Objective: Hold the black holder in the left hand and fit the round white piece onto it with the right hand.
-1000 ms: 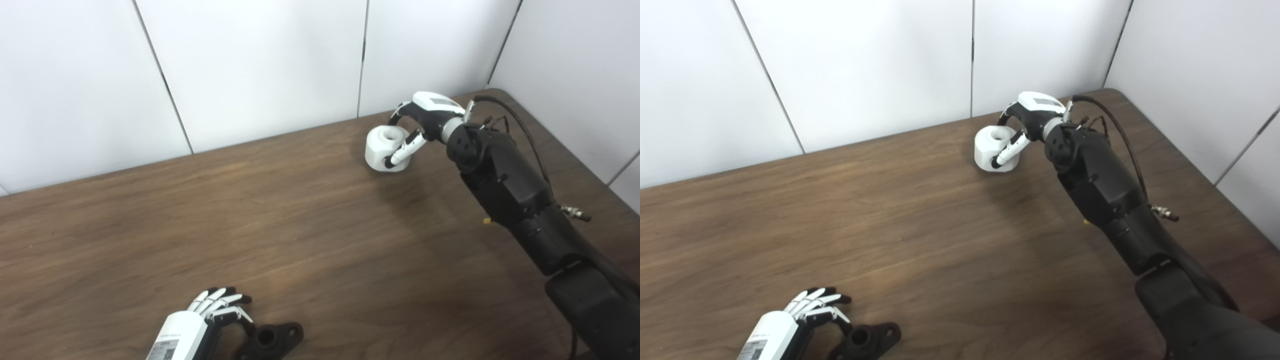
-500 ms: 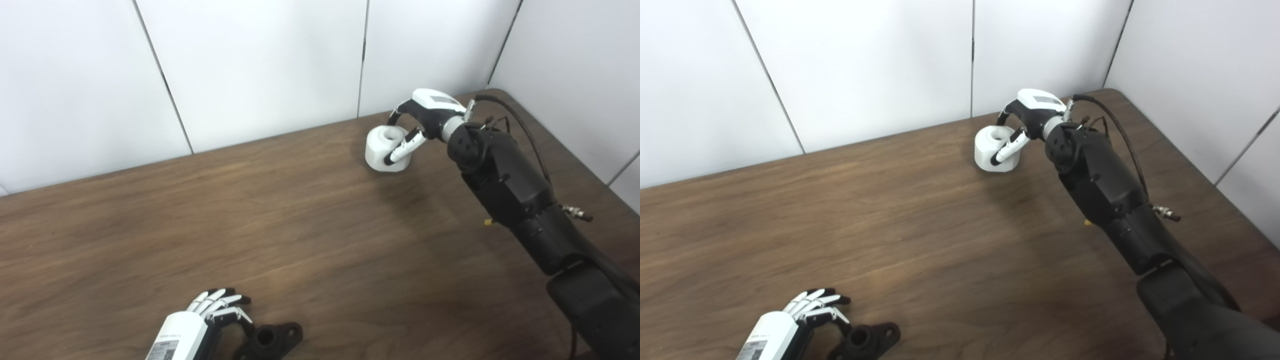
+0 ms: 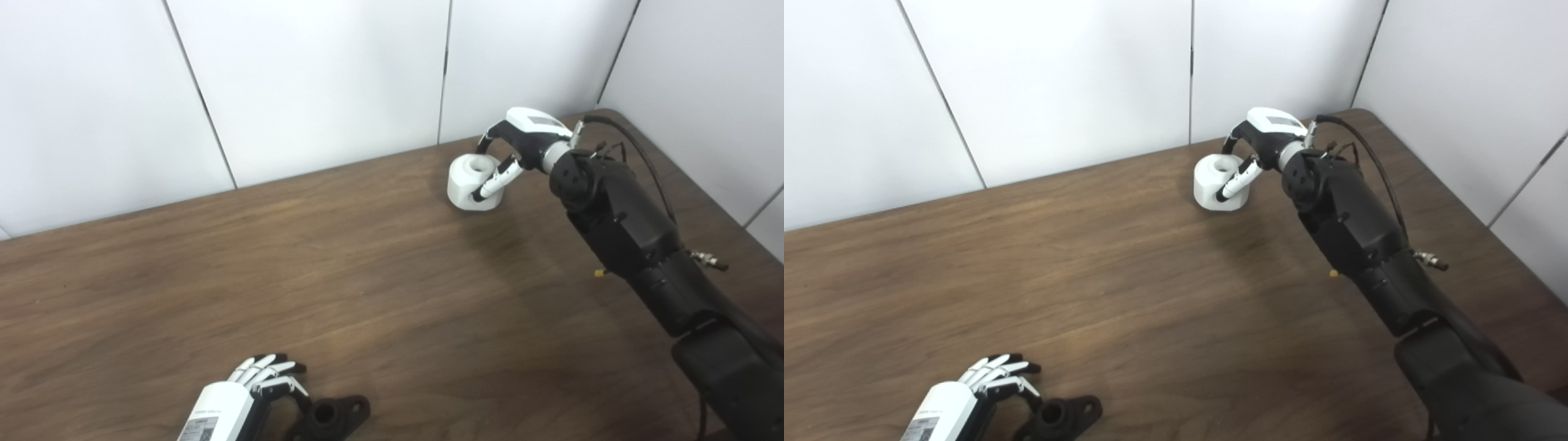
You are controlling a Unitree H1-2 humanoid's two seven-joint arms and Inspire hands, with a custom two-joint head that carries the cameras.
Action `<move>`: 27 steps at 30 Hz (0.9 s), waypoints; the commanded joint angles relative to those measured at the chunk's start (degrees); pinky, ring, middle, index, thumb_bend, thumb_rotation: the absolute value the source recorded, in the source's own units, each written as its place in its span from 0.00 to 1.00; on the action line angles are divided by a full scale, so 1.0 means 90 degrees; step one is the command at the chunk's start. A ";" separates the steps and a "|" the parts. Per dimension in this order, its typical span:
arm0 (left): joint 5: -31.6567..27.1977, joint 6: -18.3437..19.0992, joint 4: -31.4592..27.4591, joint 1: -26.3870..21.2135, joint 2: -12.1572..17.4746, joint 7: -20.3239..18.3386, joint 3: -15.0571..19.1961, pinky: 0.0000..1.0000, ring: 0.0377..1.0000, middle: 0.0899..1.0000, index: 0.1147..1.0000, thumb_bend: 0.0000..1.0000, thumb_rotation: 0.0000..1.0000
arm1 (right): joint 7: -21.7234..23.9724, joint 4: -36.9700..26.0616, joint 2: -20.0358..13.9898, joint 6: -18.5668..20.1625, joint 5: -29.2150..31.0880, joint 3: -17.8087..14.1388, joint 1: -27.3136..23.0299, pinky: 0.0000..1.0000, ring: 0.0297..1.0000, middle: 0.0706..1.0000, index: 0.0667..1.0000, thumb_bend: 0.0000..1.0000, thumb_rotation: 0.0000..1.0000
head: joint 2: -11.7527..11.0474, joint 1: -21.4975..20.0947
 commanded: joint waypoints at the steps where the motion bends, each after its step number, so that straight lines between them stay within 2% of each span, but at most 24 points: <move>1: 0.0100 0.0108 0.0009 0.0152 0.0117 -0.0165 0.0060 0.89 0.86 0.76 0.42 0.52 0.05 | -0.0139 -0.0200 -0.0237 -0.0037 -0.0043 -0.0040 -0.0213 0.90 0.96 0.86 0.62 0.81 0.27 | 0.0007 -0.0006; 20: 0.0092 0.0206 -0.0105 0.0154 0.0065 -0.0323 0.0119 0.90 0.87 0.77 0.42 0.52 0.05 | -0.0147 -0.0206 -0.0222 0.0030 -0.0040 -0.0042 -0.0167 0.92 0.96 0.85 0.62 0.80 0.26 | 0.0000 -0.0008; 27: 0.0087 0.0133 -0.0057 0.0161 0.0054 -0.0240 0.0161 0.89 0.86 0.76 0.42 0.52 0.05 | -0.0112 -0.0247 -0.0219 0.0086 -0.0059 -0.0019 -0.0161 0.92 0.96 0.85 0.63 0.80 0.26 | 0.0000 -0.0013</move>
